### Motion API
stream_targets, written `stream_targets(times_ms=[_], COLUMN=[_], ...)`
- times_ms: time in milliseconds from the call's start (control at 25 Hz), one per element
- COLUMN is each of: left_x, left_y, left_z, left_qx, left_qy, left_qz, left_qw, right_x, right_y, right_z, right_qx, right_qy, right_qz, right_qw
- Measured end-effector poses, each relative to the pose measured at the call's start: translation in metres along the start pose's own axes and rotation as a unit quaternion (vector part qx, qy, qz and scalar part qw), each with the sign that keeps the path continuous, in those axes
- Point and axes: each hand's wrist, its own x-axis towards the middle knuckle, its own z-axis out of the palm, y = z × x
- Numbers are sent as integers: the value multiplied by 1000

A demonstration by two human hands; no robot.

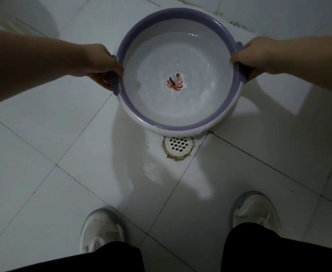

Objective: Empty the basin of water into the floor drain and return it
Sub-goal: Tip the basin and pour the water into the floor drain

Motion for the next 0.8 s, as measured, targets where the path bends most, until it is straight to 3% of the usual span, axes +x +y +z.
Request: stream_targets(times_ms=[800], left_x=[-2], left_y=[0], left_z=[-1], left_qx=[6], left_qy=[15], left_qz=[8], left_qw=[1000], right_x=[-3], right_y=[8], right_z=[3], right_qx=[-1], right_qy=[19], right_qz=[-9], right_qw=[1000])
